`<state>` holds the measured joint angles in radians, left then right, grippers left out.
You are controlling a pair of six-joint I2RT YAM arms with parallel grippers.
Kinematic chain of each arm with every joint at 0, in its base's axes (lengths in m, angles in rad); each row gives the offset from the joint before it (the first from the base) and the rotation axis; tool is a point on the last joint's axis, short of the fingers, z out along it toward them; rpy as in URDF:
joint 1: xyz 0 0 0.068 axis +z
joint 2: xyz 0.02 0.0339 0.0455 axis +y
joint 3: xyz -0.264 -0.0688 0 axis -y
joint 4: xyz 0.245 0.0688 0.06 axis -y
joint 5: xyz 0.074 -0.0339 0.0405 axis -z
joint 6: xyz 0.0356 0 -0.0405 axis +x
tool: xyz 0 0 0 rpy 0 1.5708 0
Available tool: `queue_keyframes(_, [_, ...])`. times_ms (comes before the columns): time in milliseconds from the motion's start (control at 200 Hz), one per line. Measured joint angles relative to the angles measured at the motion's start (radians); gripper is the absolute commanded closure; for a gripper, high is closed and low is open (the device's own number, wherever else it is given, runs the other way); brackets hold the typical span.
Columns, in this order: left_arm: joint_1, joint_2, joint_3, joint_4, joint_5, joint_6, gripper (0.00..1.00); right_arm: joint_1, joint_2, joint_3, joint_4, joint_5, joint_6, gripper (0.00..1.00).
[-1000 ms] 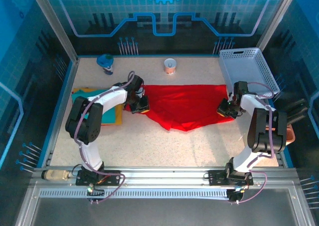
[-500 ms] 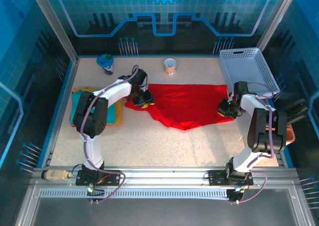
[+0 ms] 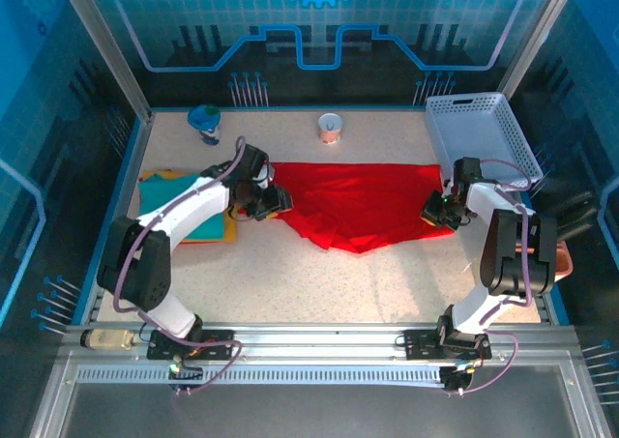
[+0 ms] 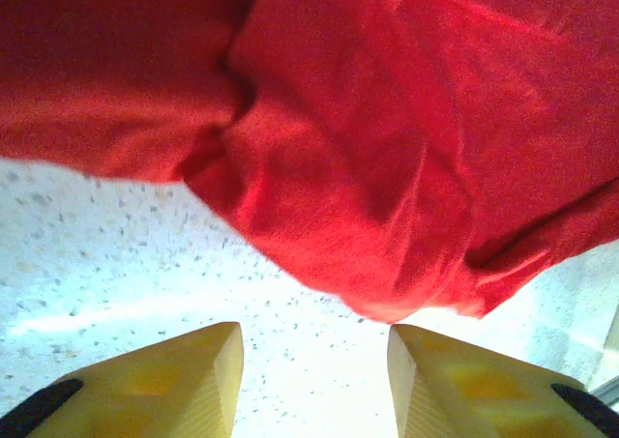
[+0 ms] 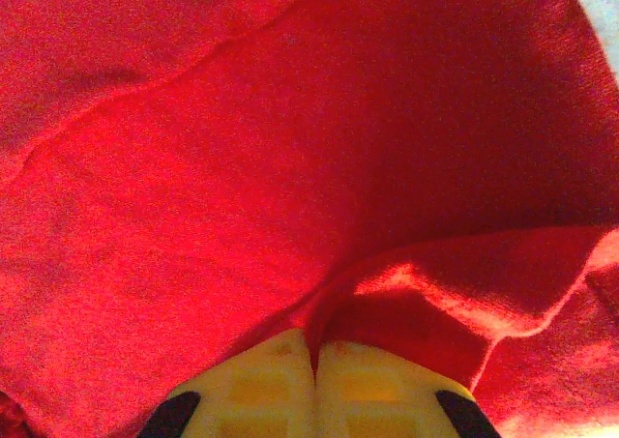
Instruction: Fold and stack the t-shirts
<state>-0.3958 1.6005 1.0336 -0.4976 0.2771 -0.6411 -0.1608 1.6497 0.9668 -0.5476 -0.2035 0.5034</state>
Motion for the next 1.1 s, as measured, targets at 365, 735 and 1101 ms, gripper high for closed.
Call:
queue_keyframes(365, [-0.138, 0.107, -0.100, 0.226, -0.047, -0.140, 0.56, 0.000, 0.000, 0.000, 0.000, -0.008, 0.000, 1.00])
queue_keyframes(735, [-0.144, 0.182, -0.053, 0.273, -0.101, -0.143, 0.76, -0.001, 0.012, 0.000, 0.009, -0.015, 0.000, 1.00])
queue_keyframes(1101, [-0.144, 0.153, -0.021, 0.214, -0.109, -0.143, 0.84, -0.007, 0.021, 0.000, 0.010, -0.015, -0.004, 1.00])
